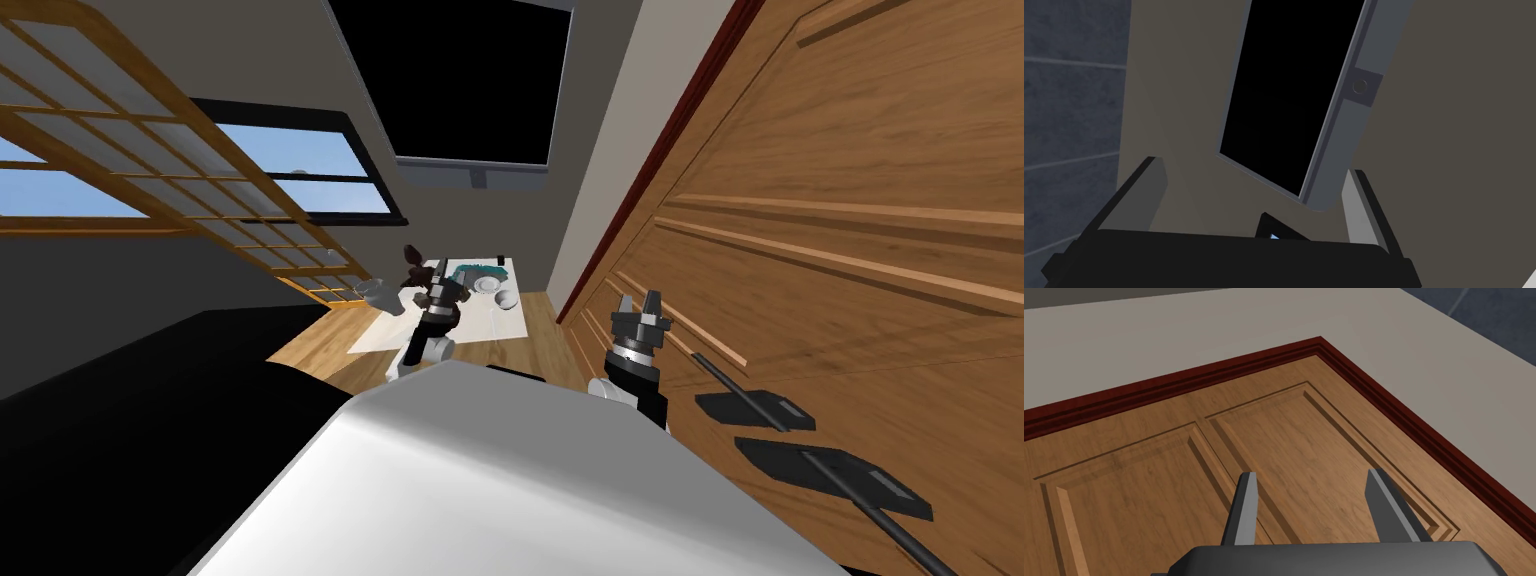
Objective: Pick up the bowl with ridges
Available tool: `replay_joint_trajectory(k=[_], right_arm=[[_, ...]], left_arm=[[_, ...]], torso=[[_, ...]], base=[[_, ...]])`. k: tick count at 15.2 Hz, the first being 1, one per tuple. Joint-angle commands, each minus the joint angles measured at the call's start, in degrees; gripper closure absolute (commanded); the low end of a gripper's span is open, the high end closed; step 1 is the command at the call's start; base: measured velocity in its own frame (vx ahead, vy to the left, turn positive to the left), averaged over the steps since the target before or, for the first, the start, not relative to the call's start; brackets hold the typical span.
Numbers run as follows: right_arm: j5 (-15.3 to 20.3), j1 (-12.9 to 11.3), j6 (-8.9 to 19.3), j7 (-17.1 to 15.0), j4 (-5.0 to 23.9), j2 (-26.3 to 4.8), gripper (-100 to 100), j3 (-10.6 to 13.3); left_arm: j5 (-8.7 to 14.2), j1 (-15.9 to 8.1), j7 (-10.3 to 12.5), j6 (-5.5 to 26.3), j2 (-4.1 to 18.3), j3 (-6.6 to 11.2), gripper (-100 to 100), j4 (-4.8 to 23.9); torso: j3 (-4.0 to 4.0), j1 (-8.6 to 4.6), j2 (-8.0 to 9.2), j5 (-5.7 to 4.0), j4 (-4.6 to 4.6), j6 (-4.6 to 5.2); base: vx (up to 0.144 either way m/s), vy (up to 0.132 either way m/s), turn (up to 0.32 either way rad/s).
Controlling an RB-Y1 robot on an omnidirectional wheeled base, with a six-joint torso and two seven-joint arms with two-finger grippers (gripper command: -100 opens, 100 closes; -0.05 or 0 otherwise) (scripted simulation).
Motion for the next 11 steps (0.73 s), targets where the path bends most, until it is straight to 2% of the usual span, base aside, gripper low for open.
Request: replay_joint_trajectory(k=[1,4,5,6,8,9,10,11], right_arm=[[0.0,0.0,0.0,0.0,0.0,0.0,0,0.0],[0.0,0.0,0.0,0.0,0.0,0.0,0,0.0],[0.0,0.0,0.0,0.0,0.0,0.0,0,0.0],[0.0,0.0,0.0,0.0,0.0,0.0,0,0.0],[0.0,0.0,0.0,0.0,0.0,0.0,0,0.0],[0.0,0.0,0.0,0.0,0.0,0.0,0,0.0],[0.0,0.0,0.0,0.0,0.0,0.0,0,0.0],[0.0,0.0,0.0,0.0,0.0,0.0,0,0.0]], left_arm=[[0.2,0.1,1.1,2.1,0.9,0.59,-100,0.7],[0.3,-0.2,3.4,6.3,2.7,1.82,-100,2.6],[0.3,-0.2,3.4,6.7,2.7,1.82,-100,2.6],[0.4,-0.3,4.7,8.4,3.4,2.48,-100,3.6],[0.4,-0.3,4.7,9.3,3.4,2.48,-100,3.6],[0.5,-0.4,6.1,11.3,4.1,3.17,-100,4.7],[0.5,-0.4,6.1,11.9,4.1,3.17,-100,4.7],[0.6,-0.6,7.4,13.5,4.7,3.89,-100,5.8]], torso=[[0.0,0.0,0.0,0.0,0.0,0.0],[-0.01,0.0,-0.02,0.0,0.0,-0.01],[-0.02,0.0,-0.03,0.0,-0.01,-0.01],[-0.01,-0.02,-0.02,0.0,-0.01,-0.01],[-0.02,-0.04,-0.02,-0.01,-0.01,-0.02],[-0.01,0.0,-0.02,-0.01,0.0,-0.03],[-0.01,0.0,-0.03,0.0,-0.01,-0.01],[-0.02,0.0,-0.03,0.0,-0.01,-0.01]], base=[[-0.001,-0.059,-0.11],[0.002,-0.057,-0.142],[0.003,-0.063,-0.117],[0.005,-0.07,-0.167],[0.004,-0.057,-0.082],[0.008,-0.054,-0.12],[0.009,-0.055,-0.136],[0.017,-0.066,-0.167]])
